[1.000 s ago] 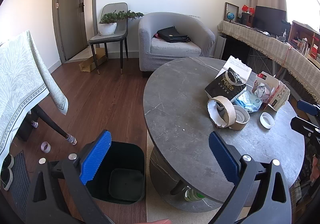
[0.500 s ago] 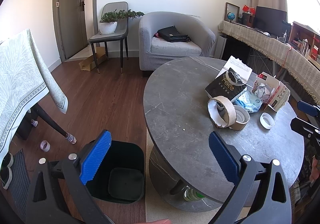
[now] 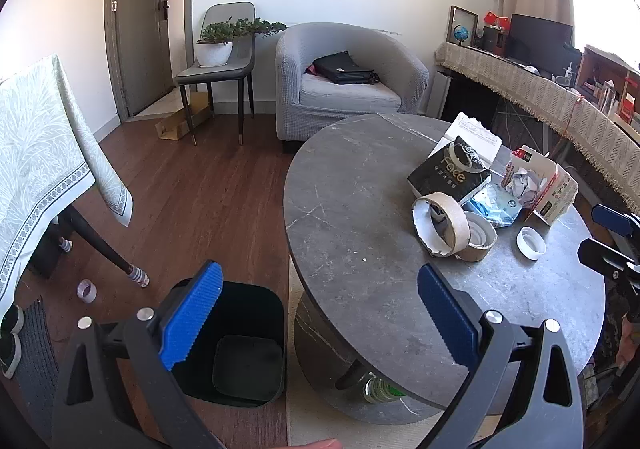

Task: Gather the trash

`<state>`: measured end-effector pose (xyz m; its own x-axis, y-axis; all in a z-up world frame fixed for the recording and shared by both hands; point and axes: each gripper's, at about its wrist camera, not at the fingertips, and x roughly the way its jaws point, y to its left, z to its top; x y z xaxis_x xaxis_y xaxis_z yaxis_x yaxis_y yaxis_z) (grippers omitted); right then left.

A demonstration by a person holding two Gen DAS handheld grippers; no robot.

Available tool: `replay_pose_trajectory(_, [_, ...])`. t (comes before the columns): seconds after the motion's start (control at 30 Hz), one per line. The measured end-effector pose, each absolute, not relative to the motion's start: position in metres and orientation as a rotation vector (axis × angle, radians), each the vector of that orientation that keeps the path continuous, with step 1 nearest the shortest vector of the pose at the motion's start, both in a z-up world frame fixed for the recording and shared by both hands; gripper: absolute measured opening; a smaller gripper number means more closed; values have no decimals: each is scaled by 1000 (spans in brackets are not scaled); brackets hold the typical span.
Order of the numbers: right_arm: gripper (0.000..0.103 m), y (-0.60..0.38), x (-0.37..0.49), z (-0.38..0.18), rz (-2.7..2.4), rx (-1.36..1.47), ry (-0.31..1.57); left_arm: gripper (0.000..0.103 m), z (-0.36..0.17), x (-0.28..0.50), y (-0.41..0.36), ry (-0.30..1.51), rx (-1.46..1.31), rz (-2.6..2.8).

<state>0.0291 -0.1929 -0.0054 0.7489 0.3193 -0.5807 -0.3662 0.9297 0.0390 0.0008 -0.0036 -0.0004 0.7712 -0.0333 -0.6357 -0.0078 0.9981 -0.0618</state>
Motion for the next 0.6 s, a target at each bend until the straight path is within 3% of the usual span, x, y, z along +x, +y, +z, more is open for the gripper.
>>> replay_pose_trajectory(0.53, [100,-188,38,-26,352,-113,699,99,5,3,-19,661,-124,-159])
replay_pose_trajectory(0.6, [100,-187,39,-28,355,-108,704,95,6,4,-23,653,-121,-167])
